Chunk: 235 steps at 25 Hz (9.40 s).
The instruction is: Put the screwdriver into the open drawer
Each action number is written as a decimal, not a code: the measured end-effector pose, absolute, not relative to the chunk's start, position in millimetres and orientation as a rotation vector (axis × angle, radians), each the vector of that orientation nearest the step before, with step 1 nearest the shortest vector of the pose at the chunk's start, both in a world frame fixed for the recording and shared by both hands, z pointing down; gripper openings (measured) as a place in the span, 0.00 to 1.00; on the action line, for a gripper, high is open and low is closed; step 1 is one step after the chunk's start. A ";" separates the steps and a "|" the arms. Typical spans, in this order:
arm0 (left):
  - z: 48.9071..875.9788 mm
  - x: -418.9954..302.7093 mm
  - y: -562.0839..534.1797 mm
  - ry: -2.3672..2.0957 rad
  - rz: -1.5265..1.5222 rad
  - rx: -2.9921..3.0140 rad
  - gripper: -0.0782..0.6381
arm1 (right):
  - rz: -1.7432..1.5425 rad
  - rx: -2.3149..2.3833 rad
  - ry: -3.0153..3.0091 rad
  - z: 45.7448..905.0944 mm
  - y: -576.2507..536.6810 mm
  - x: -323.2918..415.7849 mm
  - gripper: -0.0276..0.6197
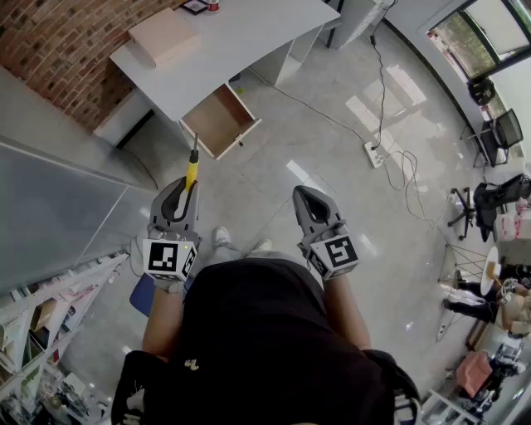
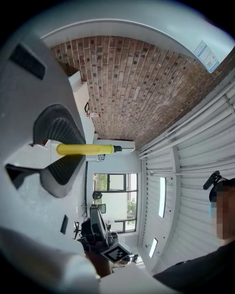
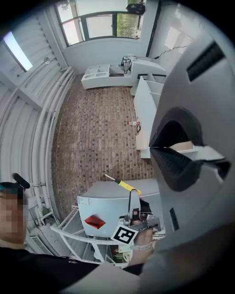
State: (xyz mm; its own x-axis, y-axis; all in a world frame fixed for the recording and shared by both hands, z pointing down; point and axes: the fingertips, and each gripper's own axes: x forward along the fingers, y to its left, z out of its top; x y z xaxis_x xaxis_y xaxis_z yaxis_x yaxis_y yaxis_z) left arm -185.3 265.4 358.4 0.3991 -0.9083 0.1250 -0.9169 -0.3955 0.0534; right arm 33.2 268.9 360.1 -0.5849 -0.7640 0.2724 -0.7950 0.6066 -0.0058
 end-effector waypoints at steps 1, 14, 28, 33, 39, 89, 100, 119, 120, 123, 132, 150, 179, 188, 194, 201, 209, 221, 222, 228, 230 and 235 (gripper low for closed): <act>360.0 -188.9 265.9 -1.655 0.118 2.527 0.21 | 0.186 1.285 -2.598 358.8 268.2 29.1 0.06; 382.0 -219.5 240.9 -1.551 0.139 2.566 0.21 | 0.261 1.401 -2.572 370.8 246.2 -1.9 0.06; 407.2 -218.5 179.6 -1.465 0.212 2.557 0.21 | 0.350 1.495 -2.499 391.1 187.7 14.4 0.06; 405.8 -199.5 142.2 -1.477 0.227 2.546 0.21 | 0.343 1.450 -2.514 391.6 146.8 28.7 0.06; 404.2 -171.5 99.9 -1.478 0.260 2.546 0.21 | 0.349 1.425 -2.543 388.1 98.0 51.6 0.06; 573.5 -100.4 -98.9 -1.022 0.751 2.418 0.21 | 0.677 1.591 -2.309 479.1 -53.2 104.6 0.06; 655.7 -96.7 -98.0 -0.821 0.913 2.356 0.21 | 0.742 1.652 -2.191 495.8 -46.7 103.4 0.06; 803.1 -90.9 -87.4 -0.585 1.192 2.262 0.21 | 0.891 1.659 -2.069 550.2 -31.9 101.7 0.06; 810.0 -90.8 -86.0 -0.571 1.205 2.255 0.21 | 0.898 1.656 -2.062 552.5 -31.0 101.0 0.06; 829.5 -91.2 -81.6 -0.537 1.241 2.228 0.21 | 0.920 1.647 -2.041 557.3 -28.6 99.3 0.06; 901.8 -110.8 -77.2 -0.541 1.301 2.130 0.21 | 0.951 1.637 -1.998 589.9 -21.9 93.4 0.06; 983.3 -119.1 -79.0 -0.509 1.441 1.971 0.22 | 1.023 1.615 -1.934 614.7 -6.0 94.2 0.06; 977.9 -117.8 -86.1 -0.522 1.479 1.939 0.22 | 1.037 1.608 -1.948 614.5 -3.7 95.4 0.06; 914.4 -96.3 -89.5 -0.504 1.354 2.046 0.11 | 0.968 1.615 -2.010 588.4 -14.5 90.2 0.06; 864.7 -84.8 -91.3 -0.505 1.260 2.132 0.11 | 0.897 1.617 -2.050 566.5 -27.1 88.7 0.06; 789.7 -68.3 -94.8 -0.511 1.128 2.241 0.11 | 0.824 1.609 -2.105 537.5 -43.1 83.6 0.06; 695.9 -51.7 -107.2 -0.558 0.964 2.351 0.11 | 0.766 1.568 -2.190 510.5 -54.7 74.8 0.06; 558.3 -38.8 -118.9 -0.716 0.693 2.453 0.11 | 0.705 1.565 -2.317 470.1 -67.0 93.8 0.06; 548.4 -39.1 -120.4 -0.732 0.669 2.459 0.11 | 0.699 1.568 -2.326 466.7 -68.7 96.0 0.06; 494.6 -37.4 -126.5 -0.841 0.595 2.533 0.11 | 0.650 1.526 -2.410 437.6 -73.1 99.5 0.06; 474.9 -35.9 -128.6 -0.864 0.543 2.545 0.11 | 0.619 1.511 -2.442 424.0 -74.1 98.6 0.06; 418.8 -32.1 -129.9 -0.915 0.426 2.608 0.11 | 0.547 1.493 -2.522 388.2 -76.8 98.8 0.06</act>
State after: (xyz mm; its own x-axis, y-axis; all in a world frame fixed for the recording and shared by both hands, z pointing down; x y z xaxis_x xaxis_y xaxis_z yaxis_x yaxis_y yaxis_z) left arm -32.1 -129.9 418.8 0.7469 -0.5408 0.3868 -0.6440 -0.7331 0.2186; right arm 98.8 -76.8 388.2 -0.4891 -0.8124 0.3176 -0.8709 0.4351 -0.2285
